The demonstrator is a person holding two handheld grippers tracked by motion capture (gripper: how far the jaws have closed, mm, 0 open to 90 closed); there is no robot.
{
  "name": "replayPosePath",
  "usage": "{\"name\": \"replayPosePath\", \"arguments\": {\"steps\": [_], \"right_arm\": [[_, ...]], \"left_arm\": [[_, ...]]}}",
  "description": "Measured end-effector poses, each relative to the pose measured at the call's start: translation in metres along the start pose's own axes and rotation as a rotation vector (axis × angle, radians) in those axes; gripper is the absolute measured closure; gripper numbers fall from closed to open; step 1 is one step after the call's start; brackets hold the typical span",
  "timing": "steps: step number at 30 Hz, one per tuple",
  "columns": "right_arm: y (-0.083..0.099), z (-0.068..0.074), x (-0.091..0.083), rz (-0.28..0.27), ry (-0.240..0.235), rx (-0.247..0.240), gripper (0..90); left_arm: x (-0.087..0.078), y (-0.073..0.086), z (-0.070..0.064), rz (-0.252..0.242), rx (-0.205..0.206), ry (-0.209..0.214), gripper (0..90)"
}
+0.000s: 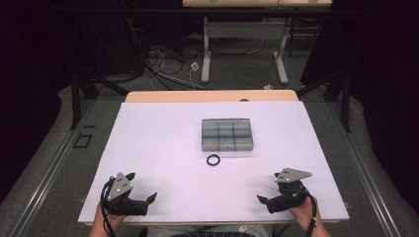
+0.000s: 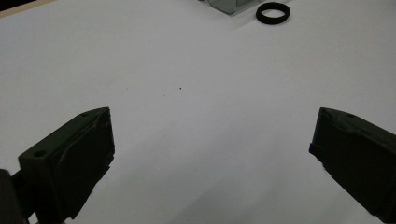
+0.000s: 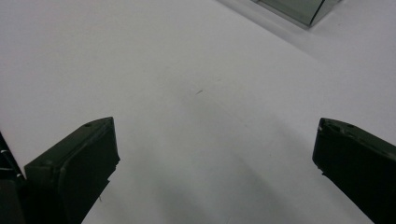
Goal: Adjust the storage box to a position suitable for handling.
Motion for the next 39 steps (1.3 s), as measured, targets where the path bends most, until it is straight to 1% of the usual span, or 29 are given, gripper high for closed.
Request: {"name": "replayPosePath", "arguments": {"steps": [1, 2, 4, 5, 6, 7, 8, 9, 10, 15, 16, 17, 18, 20, 21, 22, 23, 25, 27, 28, 29, 30, 32, 34, 35, 36, 39], "right_arm": [[0.0, 0.0, 0.0, 0.0, 0.0, 0.0, 0.0], [-0.002, -0.002, 0.002, 0.029, 0.018, -0.001, 0.0], [-0.004, -0.004, 0.003, 0.027, 0.021, 0.007, 0.0], [-0.005, -0.005, 0.003, 0.038, 0.022, 0.0, 0.0], [-0.005, -0.005, 0.003, 0.038, 0.022, 0.0, 0.0], [-0.008, -0.006, 0.005, 0.021, 0.026, 0.006, 0.0], [-0.009, -0.007, 0.005, 0.028, 0.024, 0.001, 0.0], [-0.012, -0.008, 0.007, 0.01, 0.025, 0.002, 0.0], [-0.013, -0.011, 0.009, 0.027, 0.026, 0.002, 0.0], [-0.02, -0.015, 0.016, 0.033, 0.026, 0.002, 0.0], [-0.022, -0.017, 0.018, 0.028, 0.029, -0.006, 0.0], [-0.024, -0.018, 0.019, 0.04, 0.035, -0.01, 0.0], [-0.028, -0.021, 0.021, 0.044, 0.05, -0.034, 0.0], [-0.033, -0.024, 0.022, 0.043, 0.058, -0.037, 0.0], [-0.033, -0.024, 0.022, 0.043, 0.058, -0.037, 0.0], [-0.038, -0.027, 0.022, 0.041, 0.056, -0.036, 0.0], [-0.038, -0.027, 0.022, 0.041, 0.056, -0.036, 0.0], [-0.044, -0.03, 0.024, 0.016, 0.059, -0.034, 0.0], [-0.047, -0.032, 0.024, 0.018, 0.057, -0.026, 0.0], [-0.049, -0.034, 0.025, 0.008, 0.059, -0.025, 0.0], [-0.052, -0.038, 0.026, 0.01, 0.063, -0.016, 0.0], [-0.052, -0.038, 0.026, 0.01, 0.063, -0.016, 0.0], [-0.055, -0.042, 0.028, 0.008, 0.069, -0.017, 0.0], [-0.057, -0.047, 0.031, 0.011, 0.081, -0.019, 0.0], [-0.059, -0.053, 0.036, 0.014, 0.08, -0.009, 0.0], [-0.059, -0.053, 0.036, 0.014, 0.08, -0.009, 0.0], [-0.061, -0.059, 0.042, 0.024, 0.081, -0.002, 0.0]], "left_arm": [[0.001, 0.0, -0.001, -0.008, -0.008, 0.001, 0.0], [0.001, 0.0, -0.001, -0.007, -0.003, 0.001, 0.0], [0.001, -0.001, -0.002, -0.008, 0.003, 0.001, 0.0], [0.001, -0.001, -0.002, -0.009, 0.004, 0.001, 0.0], [0.001, -0.001, -0.002, -0.009, 0.003, 0.002, 0.0], [0.001, -0.001, -0.002, -0.01, 0.004, 0.001, 0.0], [0.001, -0.001, -0.002, -0.01, 0.003, 0.0, 0.0], [0.001, -0.001, -0.001, -0.009, 0.004, -0.001, 0.0], [0.002, -0.001, -0.001, -0.008, 0.003, 0.0, 0.0], [0.002, -0.001, -0.002, -0.006, 0.004, 0.001, 0.0], [0.002, -0.001, -0.001, -0.007, 0.005, 0.0, 0.0], [0.002, -0.001, -0.001, -0.008, 0.005, -0.003, 0.0], [0.002, 0.0, -0.001, -0.007, -0.002, -0.003, 0.0], [0.001, 0.0, -0.001, -0.008, -0.002, -0.001, 0.0], [0.0, 0.0, 0.0, 0.0, 0.0, 0.002, 0.0], [0.001, 0.0, -0.001, -0.007, -0.006, -0.002, 0.0], [0.001, 0.0, -0.001, -0.009, -0.006, -0.003, 0.0], [0.002, 0.0, 0.0, -0.009, -0.002, -0.003, 0.0], [0.002, 0.0, 0.0, -0.008, 0.003, -0.004, 0.0], [0.002, 0.0, 0.0, -0.009, 0.003, -0.005, 0.0], [0.002, 0.0, 0.0, -0.009, 0.004, -0.005, 0.0], [0.002, 0.0, 0.0, -0.009, 0.0, -0.005, 0.0], [0.002, 0.0, 0.0, -0.009, -0.001, -0.004, 0.0], [0.002, 0.0, 0.0, -0.006, 0.006, -0.004, 0.0], [0.002, 0.0, 0.0, -0.001, 0.009, -0.001, 0.0], [0.002, 0.0, 0.0, -0.003, 0.008, -0.002, 0.0], [0.002, 0.0, 0.0, -0.007, 0.003, -0.007, 0.0]]}}
Point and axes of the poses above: each handheld gripper's, and its own axes: x roughly forward along the jaws, y roughly out of its underside, z roughly to its left, the point moved 8 cm from there along x, roughly forward along the jaws, and after that the axes turned 8 degrees about -y, right-handed, at the moved point
